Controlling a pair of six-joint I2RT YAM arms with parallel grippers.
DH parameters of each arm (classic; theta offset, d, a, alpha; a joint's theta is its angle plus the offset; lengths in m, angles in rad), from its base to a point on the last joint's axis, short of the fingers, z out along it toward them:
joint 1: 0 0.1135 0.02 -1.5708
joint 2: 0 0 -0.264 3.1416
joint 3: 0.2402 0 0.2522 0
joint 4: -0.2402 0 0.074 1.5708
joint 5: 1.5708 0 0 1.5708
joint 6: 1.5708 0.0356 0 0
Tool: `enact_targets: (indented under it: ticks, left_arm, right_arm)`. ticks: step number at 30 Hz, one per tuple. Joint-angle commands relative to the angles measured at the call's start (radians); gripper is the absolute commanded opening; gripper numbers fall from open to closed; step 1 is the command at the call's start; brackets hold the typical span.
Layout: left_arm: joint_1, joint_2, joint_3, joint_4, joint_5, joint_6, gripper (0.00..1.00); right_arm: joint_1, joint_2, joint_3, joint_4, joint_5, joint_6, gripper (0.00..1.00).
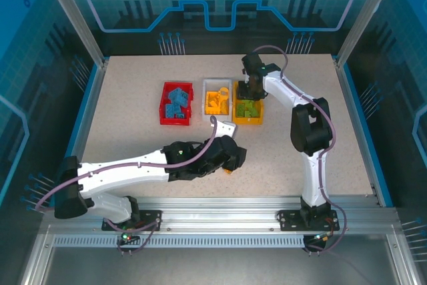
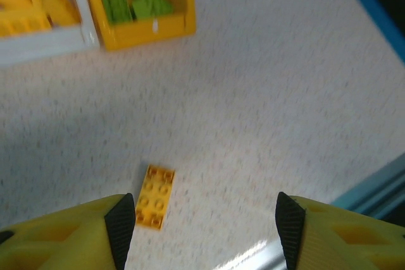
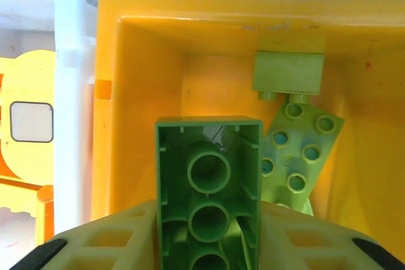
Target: Sort the legos into containers by color
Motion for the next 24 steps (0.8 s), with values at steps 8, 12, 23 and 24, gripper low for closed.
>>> enact_targets:
  ticks: [8,12,23,24]
  left_arm:
    - [0.0,0.004,0.054,0.123,-0.148,0.115,0.66]
    - [0.002,0.009,0.054,0.111,-0.143,0.109,0.67]
    - [0.032,0.089,0.044,-0.044,0.022,0.088,0.76]
    - [0.043,0.1,0.039,-0.056,0.06,0.098,0.76]
  right_arm:
    - [-0.011,0.019,0.043,-0.048,-0.029,0.028,0.53]
    - [-0.003,-0.048,0.041,-0.05,-0.016,0.022,0.59]
    - [0.082,-0.603,-0.363,0.034,0.141,0.055,0.57]
    - [0.103,-0.69,-0.448,0.045,0.153,0.07,0.57]
